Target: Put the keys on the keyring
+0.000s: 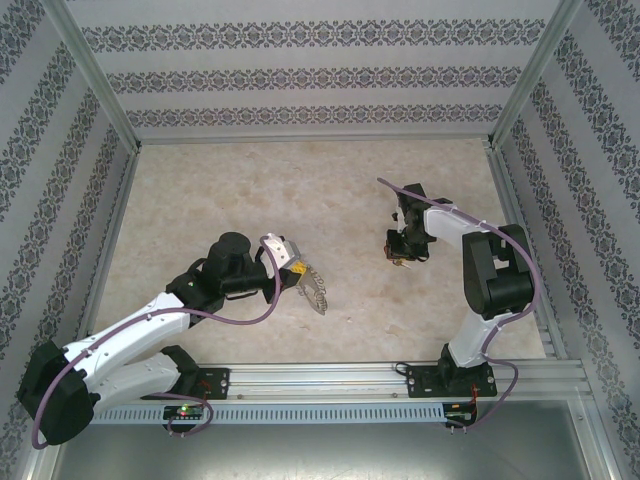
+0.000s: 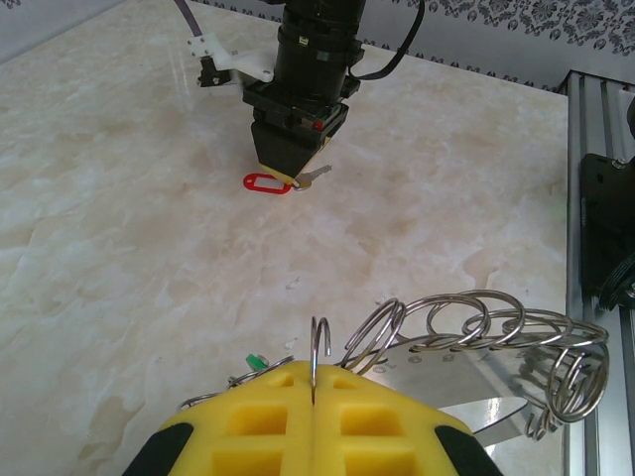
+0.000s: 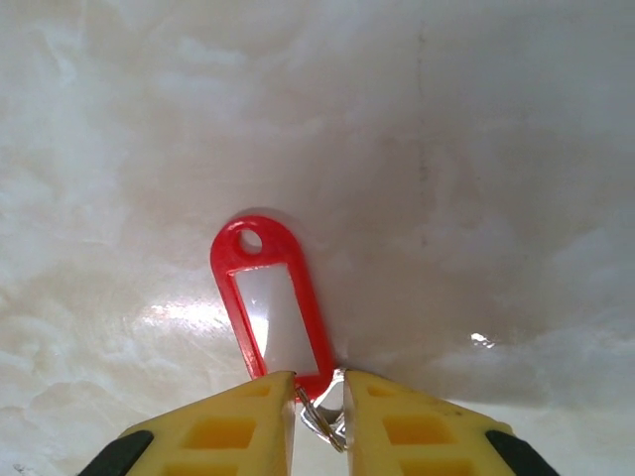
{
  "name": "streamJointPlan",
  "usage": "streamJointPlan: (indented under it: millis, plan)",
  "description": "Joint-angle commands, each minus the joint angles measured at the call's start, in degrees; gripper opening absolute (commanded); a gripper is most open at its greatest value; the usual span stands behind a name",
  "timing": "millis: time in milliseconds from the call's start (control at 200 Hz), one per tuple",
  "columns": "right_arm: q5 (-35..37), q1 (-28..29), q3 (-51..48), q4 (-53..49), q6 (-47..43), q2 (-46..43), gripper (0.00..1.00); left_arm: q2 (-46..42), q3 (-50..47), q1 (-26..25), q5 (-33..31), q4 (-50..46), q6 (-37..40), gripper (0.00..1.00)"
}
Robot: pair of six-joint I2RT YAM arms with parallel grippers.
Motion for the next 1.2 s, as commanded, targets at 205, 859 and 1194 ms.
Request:
streamJointPlan:
  millis: [205,859,1194]
  plan:
    - [1.2,0.8,0.3,-1.7,0.2,0.2,0.14,-1.0,0.0,0.0,-0.3,1.1,-1.0,0.0]
    - [1.5,0.8,0.4,-2.8,0.0,0.4,0.15,0.2,0.4,0.0,0.1,1.3,-1.1,0.0]
    - [1.8,0.8,0.9,-3.2,-0.5,0.5,0.13,0.4,0.5,0.0,0.2,1.2,-1.0,0.0]
